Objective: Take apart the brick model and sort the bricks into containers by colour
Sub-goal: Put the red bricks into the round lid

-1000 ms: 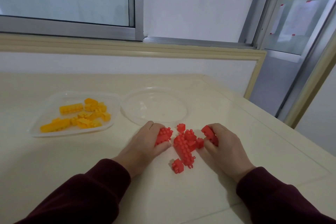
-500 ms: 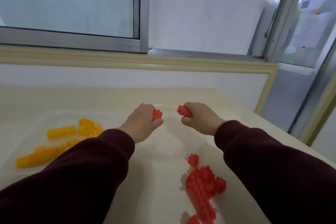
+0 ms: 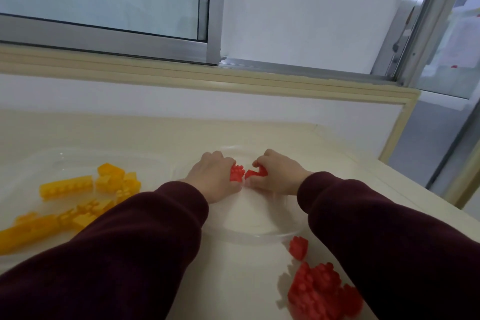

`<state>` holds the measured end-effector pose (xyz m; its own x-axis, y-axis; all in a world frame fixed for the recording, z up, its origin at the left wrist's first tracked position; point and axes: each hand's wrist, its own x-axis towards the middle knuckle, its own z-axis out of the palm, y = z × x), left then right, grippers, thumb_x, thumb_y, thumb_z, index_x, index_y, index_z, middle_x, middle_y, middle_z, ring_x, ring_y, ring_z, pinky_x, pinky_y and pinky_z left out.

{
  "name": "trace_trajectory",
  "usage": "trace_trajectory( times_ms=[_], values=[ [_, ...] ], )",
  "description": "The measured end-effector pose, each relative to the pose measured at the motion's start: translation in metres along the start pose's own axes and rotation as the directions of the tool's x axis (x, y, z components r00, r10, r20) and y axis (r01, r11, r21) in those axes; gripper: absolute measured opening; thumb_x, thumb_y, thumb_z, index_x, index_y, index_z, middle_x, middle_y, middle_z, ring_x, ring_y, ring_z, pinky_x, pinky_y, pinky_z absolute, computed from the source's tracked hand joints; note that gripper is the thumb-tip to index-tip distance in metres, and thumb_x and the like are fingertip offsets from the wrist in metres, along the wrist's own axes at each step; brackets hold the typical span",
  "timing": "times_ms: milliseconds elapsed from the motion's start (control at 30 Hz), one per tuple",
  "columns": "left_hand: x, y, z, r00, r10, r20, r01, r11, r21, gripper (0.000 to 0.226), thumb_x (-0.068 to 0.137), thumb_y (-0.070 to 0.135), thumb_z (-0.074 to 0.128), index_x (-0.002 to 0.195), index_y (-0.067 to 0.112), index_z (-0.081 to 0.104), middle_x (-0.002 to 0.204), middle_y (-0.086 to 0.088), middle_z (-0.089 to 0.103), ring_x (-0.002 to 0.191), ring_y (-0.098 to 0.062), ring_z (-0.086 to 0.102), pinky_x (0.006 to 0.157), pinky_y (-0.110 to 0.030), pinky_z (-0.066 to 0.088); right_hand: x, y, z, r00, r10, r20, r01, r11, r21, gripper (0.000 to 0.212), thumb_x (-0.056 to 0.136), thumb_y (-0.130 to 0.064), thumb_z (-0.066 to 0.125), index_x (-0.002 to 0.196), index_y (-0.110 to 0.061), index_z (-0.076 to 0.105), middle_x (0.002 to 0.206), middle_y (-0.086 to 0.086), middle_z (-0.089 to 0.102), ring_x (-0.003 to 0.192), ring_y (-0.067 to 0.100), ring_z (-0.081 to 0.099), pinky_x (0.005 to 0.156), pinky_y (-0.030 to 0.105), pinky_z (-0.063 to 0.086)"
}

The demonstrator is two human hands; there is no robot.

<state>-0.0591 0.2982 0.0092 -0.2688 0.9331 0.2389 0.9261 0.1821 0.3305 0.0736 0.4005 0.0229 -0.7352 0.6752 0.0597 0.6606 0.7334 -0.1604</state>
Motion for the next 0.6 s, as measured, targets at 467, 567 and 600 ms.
trace_trajectory(
  times_ms=[467, 567, 600],
  values=[
    [-0.056, 0.036, -0.028, 0.977, 0.104, -0.187, -0.137, 0.975, -0.174, 0.069, 0.082, 0.059, 0.033, 0.136, 0.016, 0.032, 0.134, -0.008, 0.043, 0.126, -0.023, 0.031, 0.102, -0.038, 0.03, -0.085, -0.001, -0.044, 0.963, -0.023, -0.269, 0.093, 0.963, 0.252, 0.054, 0.096, -0.045, 0.022, 0.108, -0.006, 0.058, 0.115, 0.015, 0.057, 0.113, 0.029, 0.048, 0.099, 0.043, 0.038],
    [-0.106, 0.058, -0.033, 0.912, 0.223, -0.345, -0.317, 0.916, -0.245, 0.063, 0.082, 0.063, 0.029, 0.123, 0.018, 0.046, 0.115, 0.004, 0.049, 0.111, -0.013, 0.039, 0.092, -0.025, 0.033, -0.136, 0.002, -0.044, 0.945, 0.01, -0.328, 0.143, 0.887, 0.44, 0.052, 0.096, -0.043, 0.026, 0.104, -0.004, 0.059, 0.109, 0.016, 0.06, 0.106, 0.026, 0.053, 0.096, 0.04, 0.041],
    [-0.122, 0.063, -0.032, 0.896, 0.258, -0.361, -0.364, 0.893, -0.265, 0.062, 0.082, 0.065, 0.029, 0.119, 0.019, 0.048, 0.109, 0.009, 0.048, 0.106, -0.009, 0.04, 0.089, -0.02, 0.031, -0.151, 0.003, -0.04, 0.947, 0.039, -0.32, 0.14, 0.845, 0.517, 0.048, 0.094, -0.045, 0.027, 0.101, -0.013, 0.062, 0.109, 0.009, 0.061, 0.105, 0.018, 0.055, 0.095, 0.035, 0.041]
  ],
)
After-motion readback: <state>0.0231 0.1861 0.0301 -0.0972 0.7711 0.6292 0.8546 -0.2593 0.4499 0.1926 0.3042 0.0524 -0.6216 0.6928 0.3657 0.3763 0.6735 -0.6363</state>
